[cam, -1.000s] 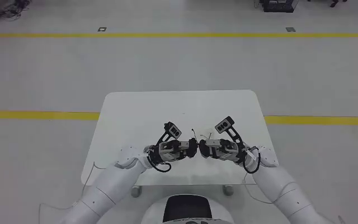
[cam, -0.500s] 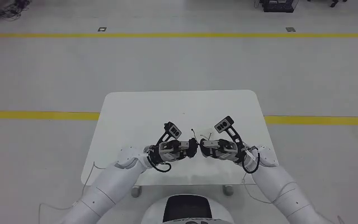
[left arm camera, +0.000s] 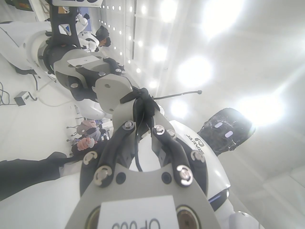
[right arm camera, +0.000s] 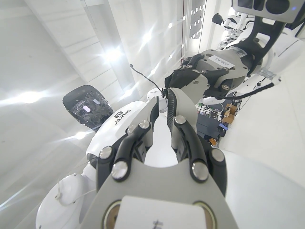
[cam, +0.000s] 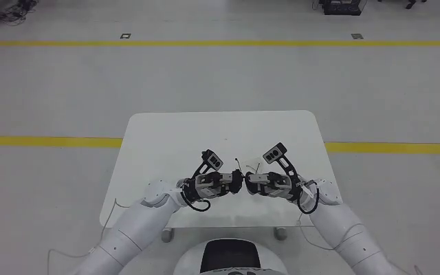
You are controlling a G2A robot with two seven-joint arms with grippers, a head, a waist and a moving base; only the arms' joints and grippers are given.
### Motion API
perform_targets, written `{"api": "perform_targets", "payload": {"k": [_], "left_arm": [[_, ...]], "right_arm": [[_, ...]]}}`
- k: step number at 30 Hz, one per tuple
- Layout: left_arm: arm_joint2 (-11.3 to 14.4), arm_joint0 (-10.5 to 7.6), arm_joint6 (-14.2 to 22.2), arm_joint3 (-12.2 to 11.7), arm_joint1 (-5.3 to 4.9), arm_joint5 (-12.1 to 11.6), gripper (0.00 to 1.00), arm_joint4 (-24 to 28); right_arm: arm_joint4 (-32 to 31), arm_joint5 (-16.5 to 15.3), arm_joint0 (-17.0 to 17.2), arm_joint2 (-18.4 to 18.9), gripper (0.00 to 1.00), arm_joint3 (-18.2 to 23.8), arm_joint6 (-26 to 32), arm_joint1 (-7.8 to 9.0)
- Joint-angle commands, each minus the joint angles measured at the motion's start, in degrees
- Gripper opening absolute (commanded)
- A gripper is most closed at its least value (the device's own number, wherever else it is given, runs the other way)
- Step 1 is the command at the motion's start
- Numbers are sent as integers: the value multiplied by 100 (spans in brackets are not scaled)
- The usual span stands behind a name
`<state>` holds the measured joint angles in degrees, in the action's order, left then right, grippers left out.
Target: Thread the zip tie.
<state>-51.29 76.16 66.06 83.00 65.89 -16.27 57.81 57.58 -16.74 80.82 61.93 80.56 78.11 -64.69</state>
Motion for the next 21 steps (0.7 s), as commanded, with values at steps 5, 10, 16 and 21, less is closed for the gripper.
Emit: {"api": "perform_targets", "payload": {"k": [5, 10, 16, 21], "left_arm": [[0, 0, 0, 0, 0, 0, 0, 0], [0, 0, 0, 0, 0, 0, 0, 0], [0, 0, 0, 0, 0, 0, 0, 0], [0, 0, 0, 0, 0, 0, 0, 0]], "right_arm": [[-44, 3, 20, 29, 10, 9, 10, -11], [-73, 6, 32, 49, 9, 18, 7, -21], [-88, 7, 39, 66, 7, 27, 4, -35], [-93, 17, 36, 72, 7, 25, -1, -49]]}}
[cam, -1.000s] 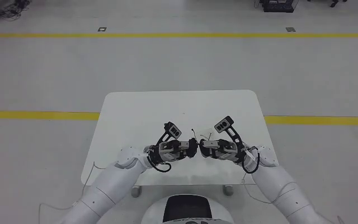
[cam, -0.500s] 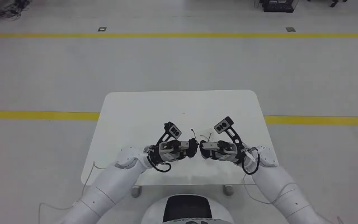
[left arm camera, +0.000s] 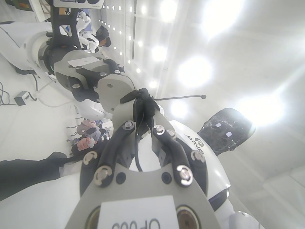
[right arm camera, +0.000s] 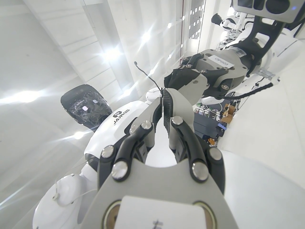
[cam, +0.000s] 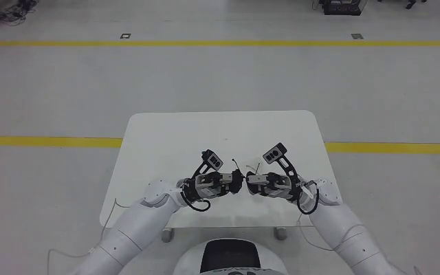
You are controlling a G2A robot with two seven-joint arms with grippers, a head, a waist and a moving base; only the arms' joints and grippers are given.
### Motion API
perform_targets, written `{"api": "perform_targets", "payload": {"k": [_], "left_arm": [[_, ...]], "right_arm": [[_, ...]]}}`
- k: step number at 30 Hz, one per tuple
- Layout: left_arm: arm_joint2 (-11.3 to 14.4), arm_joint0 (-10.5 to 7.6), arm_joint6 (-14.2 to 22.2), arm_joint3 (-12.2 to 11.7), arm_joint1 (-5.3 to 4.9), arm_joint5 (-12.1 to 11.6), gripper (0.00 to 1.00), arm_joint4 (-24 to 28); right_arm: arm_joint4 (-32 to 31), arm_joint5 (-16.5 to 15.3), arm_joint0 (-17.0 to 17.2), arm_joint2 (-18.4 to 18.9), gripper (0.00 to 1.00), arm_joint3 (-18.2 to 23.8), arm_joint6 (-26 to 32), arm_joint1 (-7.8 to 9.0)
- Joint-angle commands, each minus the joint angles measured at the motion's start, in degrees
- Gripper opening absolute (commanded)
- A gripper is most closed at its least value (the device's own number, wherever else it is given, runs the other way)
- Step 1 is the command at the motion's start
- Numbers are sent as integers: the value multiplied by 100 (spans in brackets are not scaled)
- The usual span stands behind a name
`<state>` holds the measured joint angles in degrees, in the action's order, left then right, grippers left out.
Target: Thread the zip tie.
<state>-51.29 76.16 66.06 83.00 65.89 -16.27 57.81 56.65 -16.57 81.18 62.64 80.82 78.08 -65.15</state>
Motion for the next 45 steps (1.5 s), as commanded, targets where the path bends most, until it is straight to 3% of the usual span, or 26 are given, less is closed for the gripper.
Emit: {"api": "perform_targets", "payload": {"k": [1, 4, 45], "left_arm": [[0, 0, 0, 0, 0, 0, 0, 0], [0, 0, 0, 0, 0, 0, 0, 0], [0, 0, 0, 0, 0, 0, 0, 0]], "right_arm": [[0, 1, -1, 3, 7, -3, 4, -6], [-5, 9, -1, 8, 0, -8, 8, -13], [-53, 32, 116, 229, 0, -197, 104, -59]]}}
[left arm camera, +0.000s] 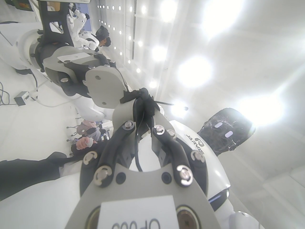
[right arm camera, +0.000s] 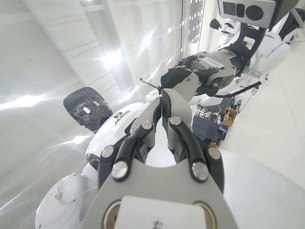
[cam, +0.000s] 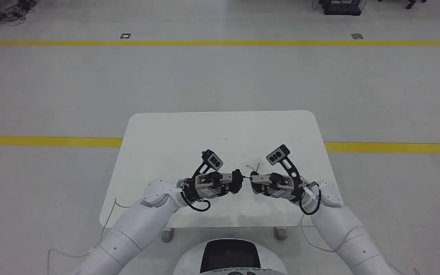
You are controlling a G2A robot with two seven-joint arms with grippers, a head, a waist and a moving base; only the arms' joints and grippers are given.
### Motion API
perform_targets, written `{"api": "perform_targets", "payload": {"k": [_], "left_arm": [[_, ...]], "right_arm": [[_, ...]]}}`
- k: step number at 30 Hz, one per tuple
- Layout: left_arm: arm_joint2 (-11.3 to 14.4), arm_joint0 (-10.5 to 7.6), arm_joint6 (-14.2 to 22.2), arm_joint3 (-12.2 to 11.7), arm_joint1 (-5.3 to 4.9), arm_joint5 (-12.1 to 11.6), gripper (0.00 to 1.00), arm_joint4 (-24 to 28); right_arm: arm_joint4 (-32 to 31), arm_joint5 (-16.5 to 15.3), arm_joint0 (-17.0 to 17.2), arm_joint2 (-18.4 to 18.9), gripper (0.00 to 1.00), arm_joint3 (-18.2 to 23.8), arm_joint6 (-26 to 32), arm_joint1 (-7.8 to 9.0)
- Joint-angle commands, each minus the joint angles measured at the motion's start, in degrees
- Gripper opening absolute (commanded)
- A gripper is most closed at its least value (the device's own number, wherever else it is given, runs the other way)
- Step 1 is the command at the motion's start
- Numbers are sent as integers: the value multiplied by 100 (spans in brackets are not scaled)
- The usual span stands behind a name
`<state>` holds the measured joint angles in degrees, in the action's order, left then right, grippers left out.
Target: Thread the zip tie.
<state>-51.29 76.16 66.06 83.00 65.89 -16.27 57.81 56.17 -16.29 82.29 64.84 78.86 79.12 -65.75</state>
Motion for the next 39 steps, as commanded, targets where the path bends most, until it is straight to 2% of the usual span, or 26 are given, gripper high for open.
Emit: {"api": "perform_targets", "payload": {"k": [1, 39], "left_arm": [[0, 0, 0, 0, 0, 0, 0, 0], [0, 0, 0, 0, 0, 0, 0, 0]], "right_arm": [[-9, 4, 11, 18, 0, -2, 3, 1], [17, -11, 142, 248, 0, -113, 53, 9]]}}
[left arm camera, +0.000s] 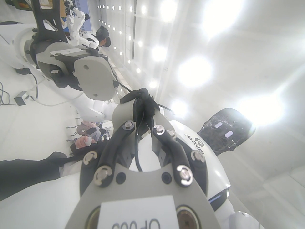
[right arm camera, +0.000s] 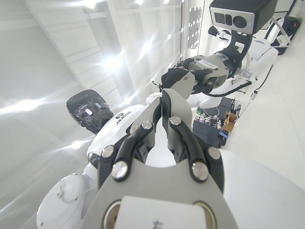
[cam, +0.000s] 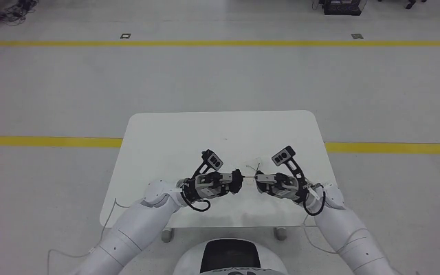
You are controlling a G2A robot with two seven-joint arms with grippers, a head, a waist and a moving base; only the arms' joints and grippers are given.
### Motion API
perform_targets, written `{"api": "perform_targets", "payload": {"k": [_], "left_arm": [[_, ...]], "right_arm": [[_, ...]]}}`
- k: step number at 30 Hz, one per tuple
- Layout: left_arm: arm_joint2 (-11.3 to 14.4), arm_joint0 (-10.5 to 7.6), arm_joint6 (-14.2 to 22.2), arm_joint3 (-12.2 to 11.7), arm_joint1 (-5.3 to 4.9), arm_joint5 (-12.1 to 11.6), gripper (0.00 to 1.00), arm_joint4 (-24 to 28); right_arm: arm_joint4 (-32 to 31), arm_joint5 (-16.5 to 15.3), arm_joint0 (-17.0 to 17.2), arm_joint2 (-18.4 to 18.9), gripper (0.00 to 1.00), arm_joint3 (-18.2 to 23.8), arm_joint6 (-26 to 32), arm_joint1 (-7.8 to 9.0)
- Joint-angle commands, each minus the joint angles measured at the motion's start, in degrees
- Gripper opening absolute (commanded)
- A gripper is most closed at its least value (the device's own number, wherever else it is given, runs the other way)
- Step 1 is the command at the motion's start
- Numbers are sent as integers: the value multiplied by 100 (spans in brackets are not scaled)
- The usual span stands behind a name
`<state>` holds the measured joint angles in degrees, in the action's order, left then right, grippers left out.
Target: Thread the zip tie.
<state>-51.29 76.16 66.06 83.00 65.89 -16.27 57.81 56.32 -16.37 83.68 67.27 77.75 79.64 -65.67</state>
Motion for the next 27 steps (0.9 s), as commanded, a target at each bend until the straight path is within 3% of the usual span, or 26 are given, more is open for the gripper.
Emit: {"api": "perform_targets", "payload": {"k": [1, 27], "left_arm": [[0, 0, 0, 0, 0, 0, 0, 0], [0, 0, 0, 0, 0, 0, 0, 0]], "right_arm": [[5, -4, 6, 9, 0, -5, 0, 2], [26, -44, 68, 104, 0, -28, 0, 26]]}}
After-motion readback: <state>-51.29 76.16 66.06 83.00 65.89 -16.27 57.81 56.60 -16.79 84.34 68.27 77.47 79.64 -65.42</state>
